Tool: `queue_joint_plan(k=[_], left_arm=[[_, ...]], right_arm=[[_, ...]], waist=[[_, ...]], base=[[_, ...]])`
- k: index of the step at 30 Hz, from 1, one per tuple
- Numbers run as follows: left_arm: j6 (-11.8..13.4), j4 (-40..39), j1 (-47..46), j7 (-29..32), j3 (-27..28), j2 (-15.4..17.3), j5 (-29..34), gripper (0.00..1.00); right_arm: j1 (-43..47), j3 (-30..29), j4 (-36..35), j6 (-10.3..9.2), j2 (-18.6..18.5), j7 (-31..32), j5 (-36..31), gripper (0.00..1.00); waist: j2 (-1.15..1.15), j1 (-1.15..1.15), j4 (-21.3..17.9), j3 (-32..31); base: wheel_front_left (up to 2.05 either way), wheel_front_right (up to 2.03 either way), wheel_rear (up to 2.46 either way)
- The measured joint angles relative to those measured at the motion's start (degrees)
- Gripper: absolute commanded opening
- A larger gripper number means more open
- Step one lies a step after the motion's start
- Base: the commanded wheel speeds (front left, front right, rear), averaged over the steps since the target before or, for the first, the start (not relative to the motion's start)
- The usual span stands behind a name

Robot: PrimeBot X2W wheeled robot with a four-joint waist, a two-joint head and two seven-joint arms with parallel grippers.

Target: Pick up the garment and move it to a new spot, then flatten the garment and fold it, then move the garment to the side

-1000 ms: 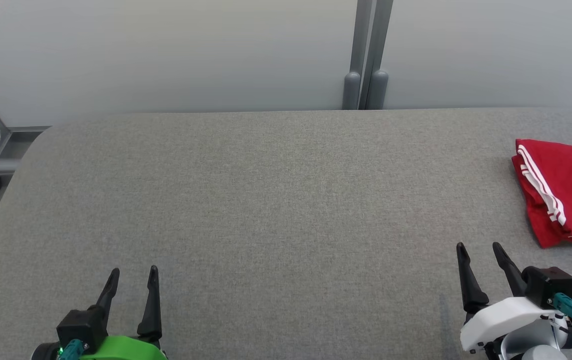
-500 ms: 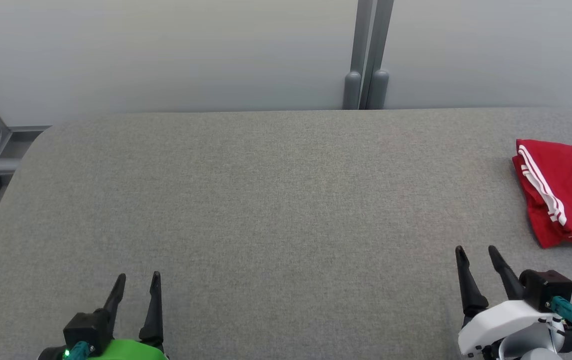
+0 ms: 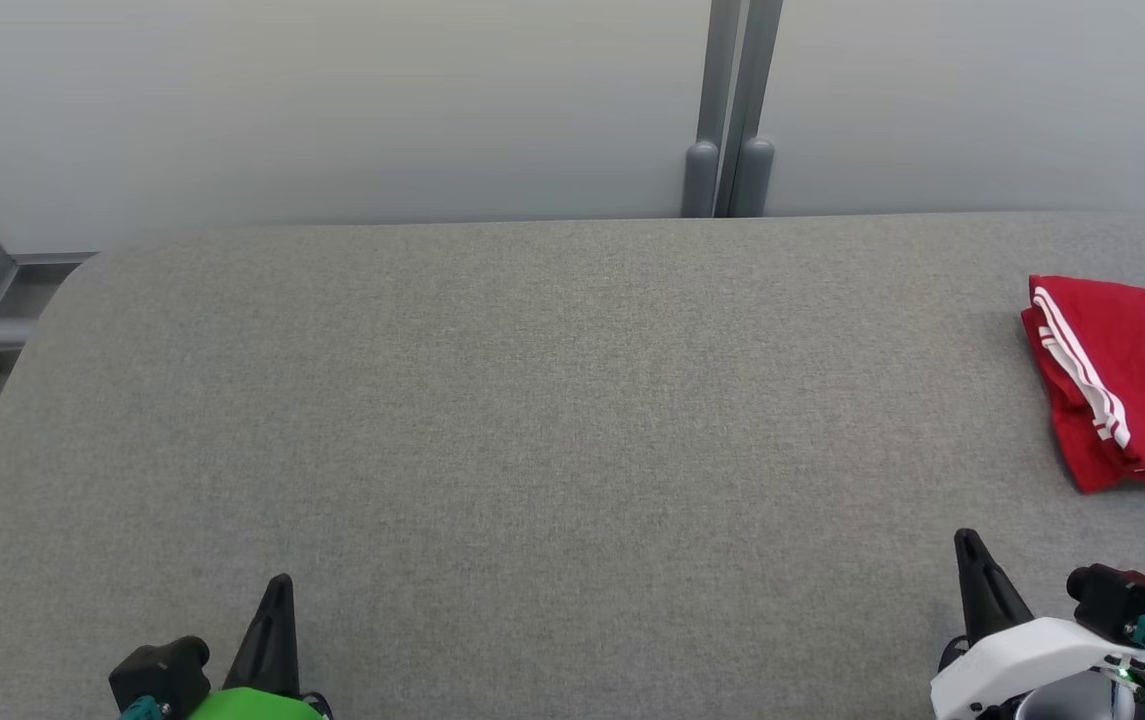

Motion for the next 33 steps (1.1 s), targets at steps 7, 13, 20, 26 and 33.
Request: queue_joint_plan(k=[7, 13, 20, 26, 33], left_arm=[[-0.01, -0.65, -0.58, 1.34, 0.01, -0.13, -7.0, 0.0], [-0.03, -1.02, -1.31, 2.57, 0.05, -0.19, -12.43, 0.0], [-0.09, -1.43, -2.19, 3.92, 0.15, -0.31, -18.45, 0.0], [-0.1, -1.79, -2.98, 4.99, 0.24, -0.41, -23.23, 0.0], [-0.29, -2.2, -3.63, 6.14, 0.32, -0.53, -28.52, 0.0]], right_arm=[[0.0, -0.83, -0.91, 0.0, -0.02, 1.51, 7.16, 0.0], [-0.01, -1.58, -1.6, 0.0, -0.03, 2.61, 12.72, 0.0], [-0.04, -2.44, -2.22, -0.01, -0.07, 3.98, 18.94, 0.0], [-0.07, -3.11, -2.81, -0.01, -0.11, 5.01, 23.8, 0.0], [-0.1, -3.89, -3.38, -0.01, -0.18, 6.11, 29.21, 0.0]], waist=[[0.0, 0.0, -0.24, 0.1], [0.0, 0.0, -0.45, 0.18], [0.0, 0.0, -0.69, 0.27], [0.0, 0.0, -0.9, 0.36], [0.0, 0.0, -1.14, 0.45]], base=[[0.0, 0.0, 0.0], [0.0, 0.0, 0.0], [0.0, 0.0, 0.0], [0.0, 0.0, 0.0], [0.0, 0.0, 0.0]])
